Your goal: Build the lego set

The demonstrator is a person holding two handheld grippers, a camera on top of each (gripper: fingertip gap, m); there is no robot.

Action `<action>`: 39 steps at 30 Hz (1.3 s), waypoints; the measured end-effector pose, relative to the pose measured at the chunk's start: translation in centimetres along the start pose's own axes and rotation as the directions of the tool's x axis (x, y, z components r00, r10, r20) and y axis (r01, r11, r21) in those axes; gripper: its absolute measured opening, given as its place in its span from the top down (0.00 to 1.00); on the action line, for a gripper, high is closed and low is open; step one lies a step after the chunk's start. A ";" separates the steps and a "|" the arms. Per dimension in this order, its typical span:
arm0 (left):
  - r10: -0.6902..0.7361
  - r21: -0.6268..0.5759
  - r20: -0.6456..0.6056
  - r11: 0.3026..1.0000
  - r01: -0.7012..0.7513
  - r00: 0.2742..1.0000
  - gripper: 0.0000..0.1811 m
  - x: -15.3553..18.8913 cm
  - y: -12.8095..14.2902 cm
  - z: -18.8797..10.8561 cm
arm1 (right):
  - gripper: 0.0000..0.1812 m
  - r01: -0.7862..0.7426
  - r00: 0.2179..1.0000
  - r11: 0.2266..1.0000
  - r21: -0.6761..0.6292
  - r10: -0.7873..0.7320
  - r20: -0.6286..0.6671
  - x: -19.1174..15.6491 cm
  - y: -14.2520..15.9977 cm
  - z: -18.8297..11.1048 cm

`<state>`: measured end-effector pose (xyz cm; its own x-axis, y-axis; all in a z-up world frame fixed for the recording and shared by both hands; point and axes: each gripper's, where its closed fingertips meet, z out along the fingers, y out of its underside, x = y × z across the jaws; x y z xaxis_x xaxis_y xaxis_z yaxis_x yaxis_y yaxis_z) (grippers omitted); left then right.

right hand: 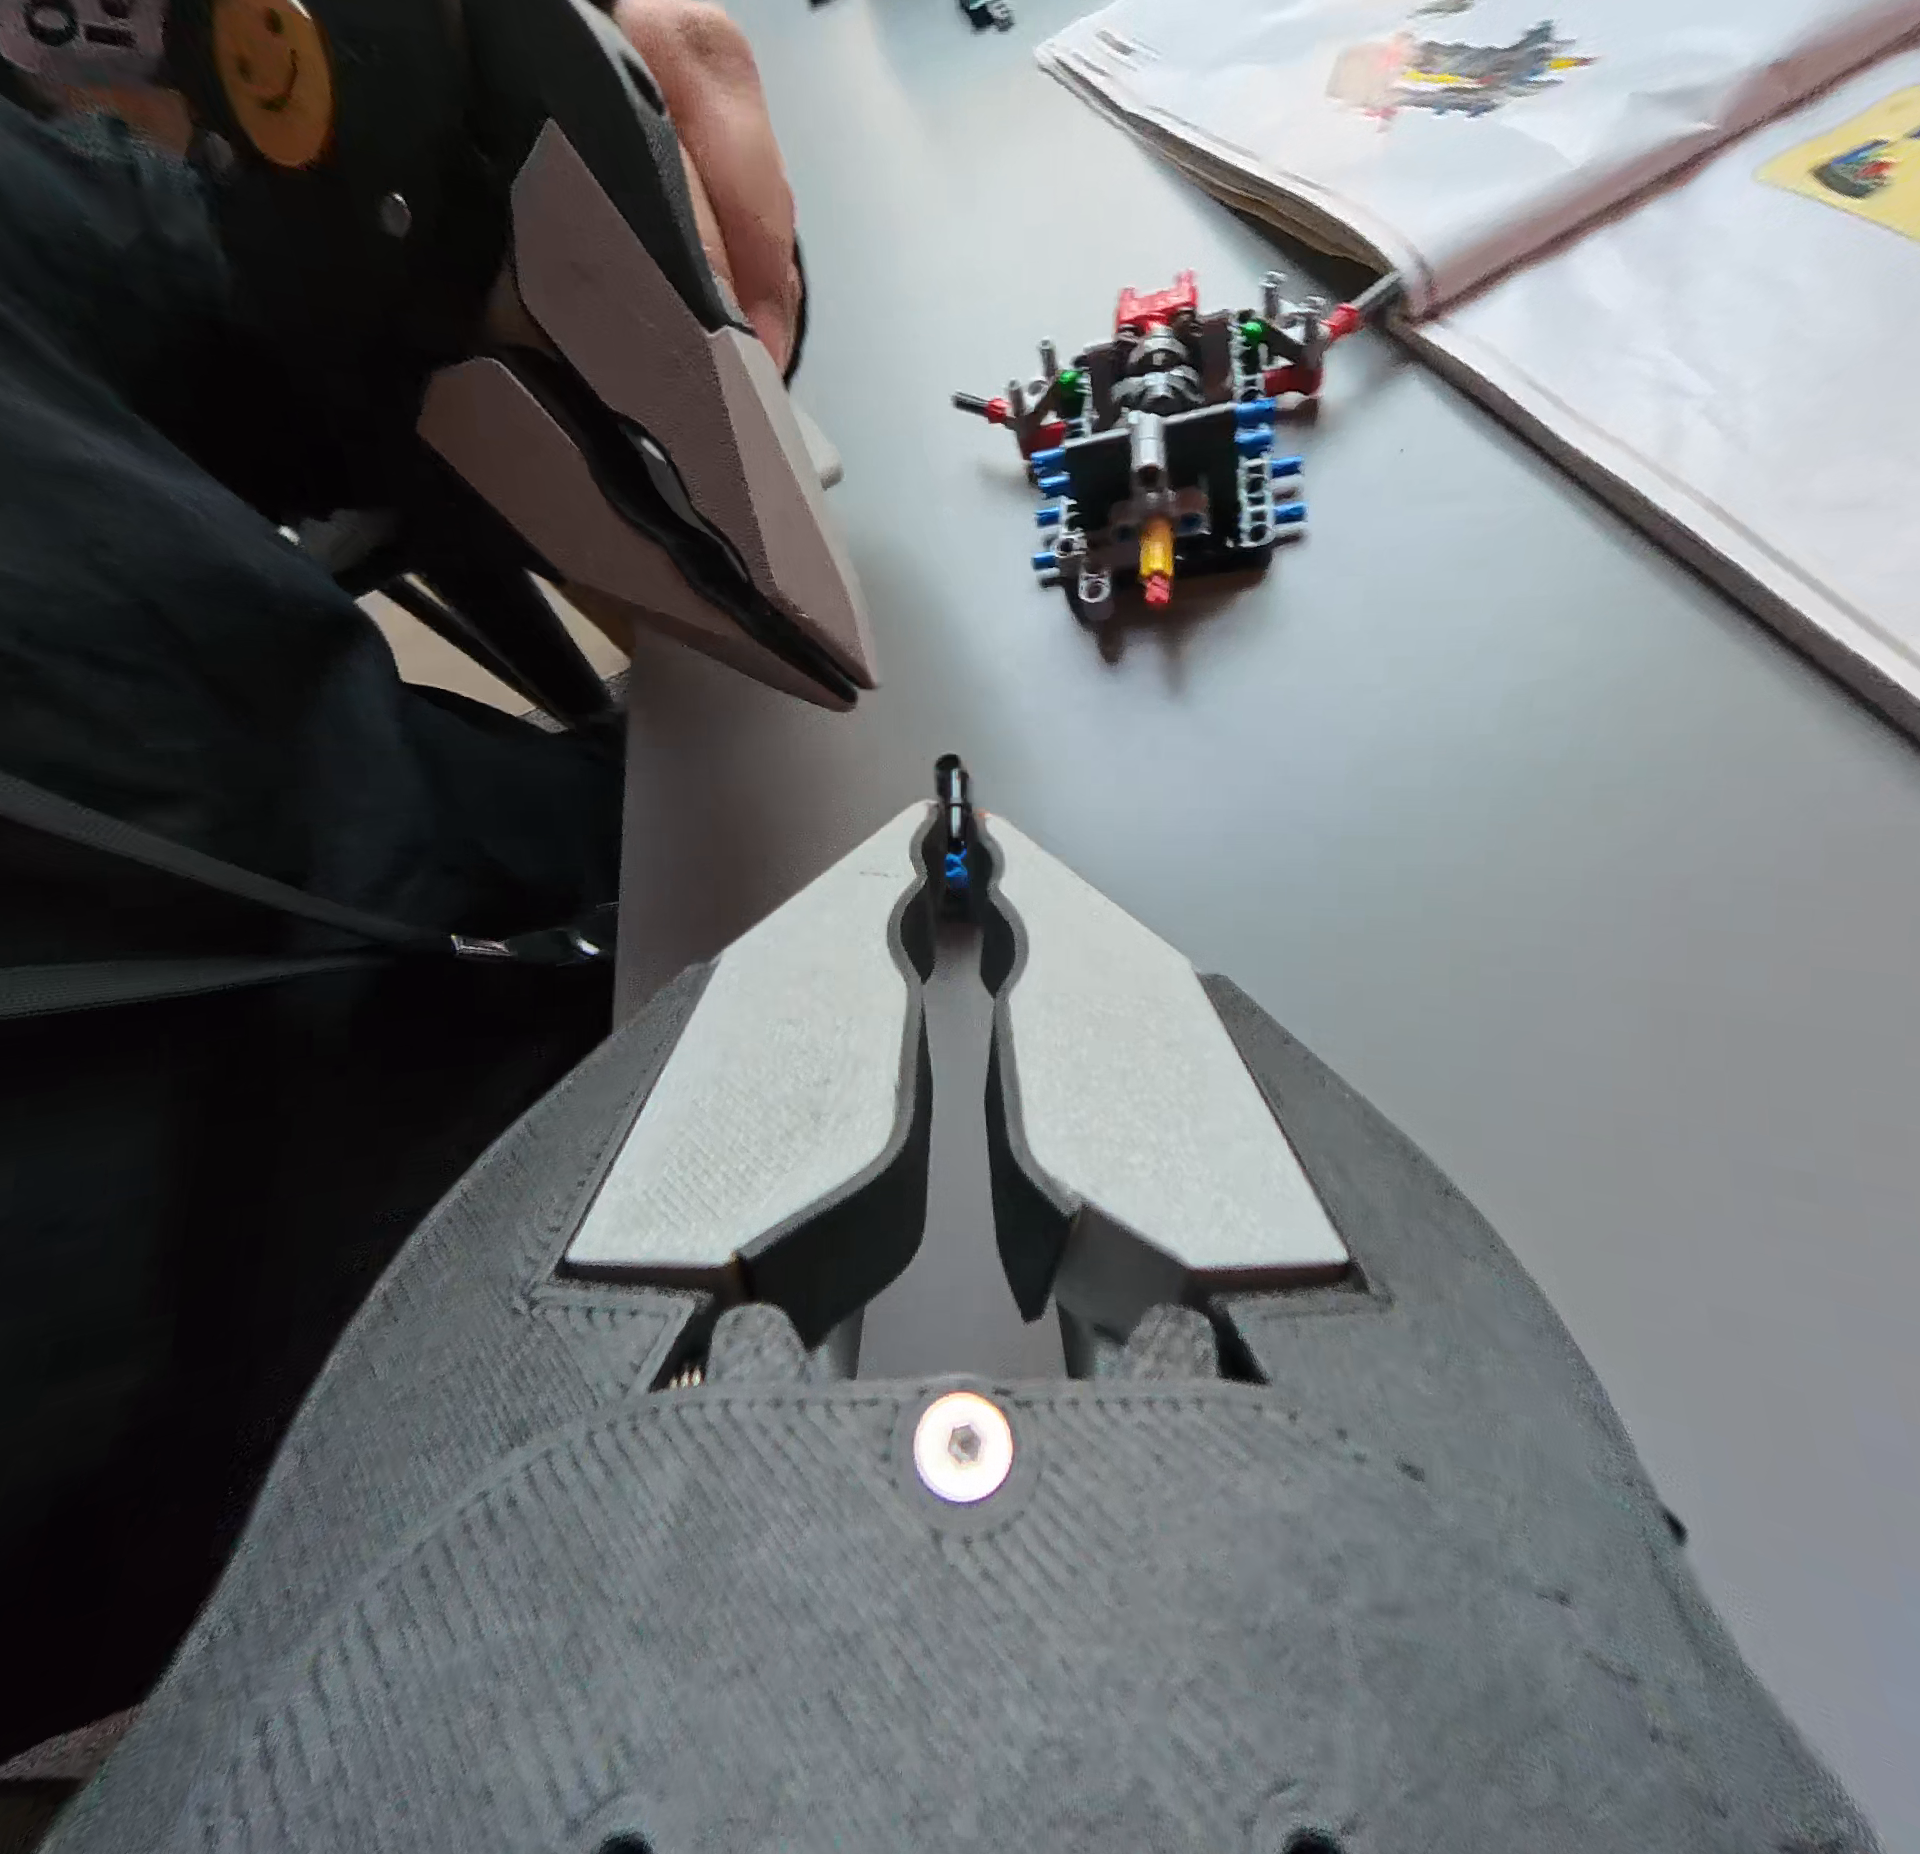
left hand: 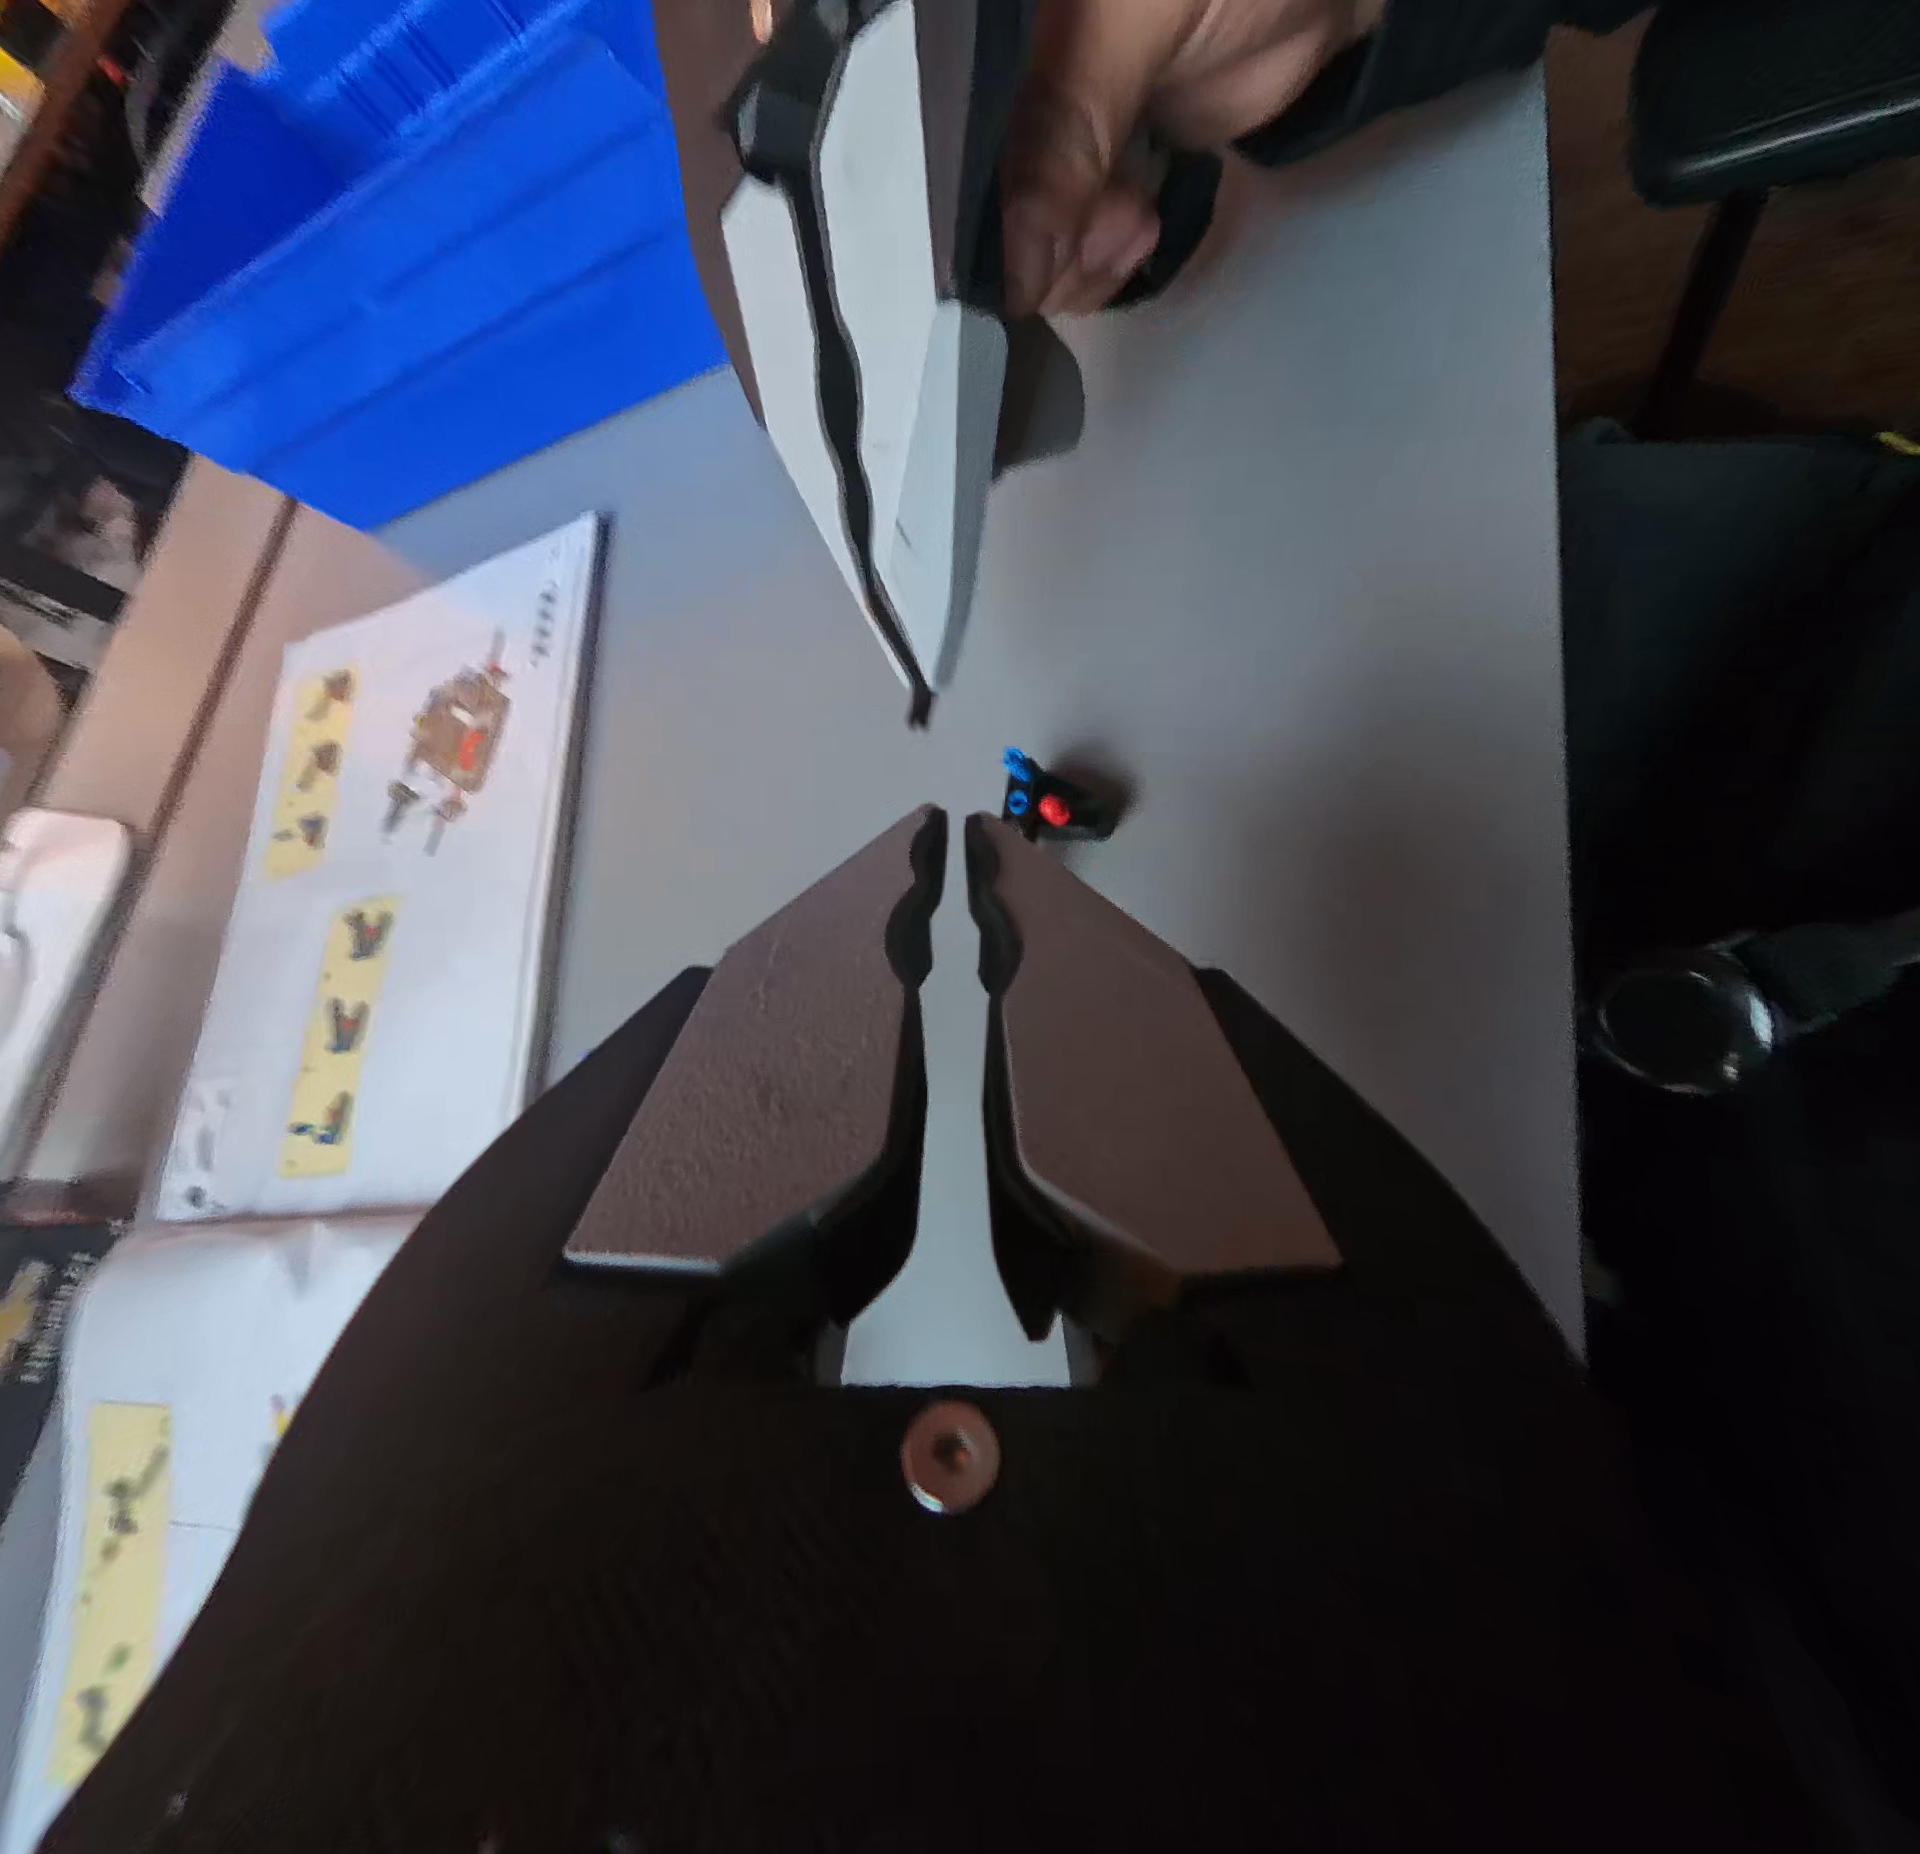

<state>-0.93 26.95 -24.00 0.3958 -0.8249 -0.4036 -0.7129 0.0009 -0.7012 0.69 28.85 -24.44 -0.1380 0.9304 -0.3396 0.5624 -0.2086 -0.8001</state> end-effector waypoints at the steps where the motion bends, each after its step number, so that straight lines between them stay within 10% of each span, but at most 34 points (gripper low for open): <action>1: -0.042 -0.021 -0.023 0.999 0.041 0.999 1.00 0.1 0.6 0.0 | 1.00 -0.017 1.000 1.000 0.006 0.017 -0.014 0.4 0.1 -0.3; 11: -0.210 -0.134 -0.116 0.972 0.194 0.971 0.92 0.8 3.2 1.8 | 1.00 -0.024 0.999 1.000 -0.010 0.023 -0.047 -0.3 0.8 -0.9; 27: 0.090 -0.042 0.033 0.995 -0.089 0.995 1.00 0.6 -0.3 1.2 | 1.00 -0.056 0.993 0.998 0.004 0.055 0.109 -3.5 -1.4 1.3; 39: -0.197 0.168 -0.032 0.965 0.200 0.980 1.00 -0.6 -1.6 0.6 | 0.97 0.142 0.990 0.979 0.143 -0.141 -0.020 -3.3 -3.4 0.1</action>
<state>0.34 27.76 -22.93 0.5099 -0.8265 -0.2386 -0.5118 -0.0686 -0.8564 -0.84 26.45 -20.70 -0.1996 0.9563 -0.2135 0.4144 -0.1151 -0.9028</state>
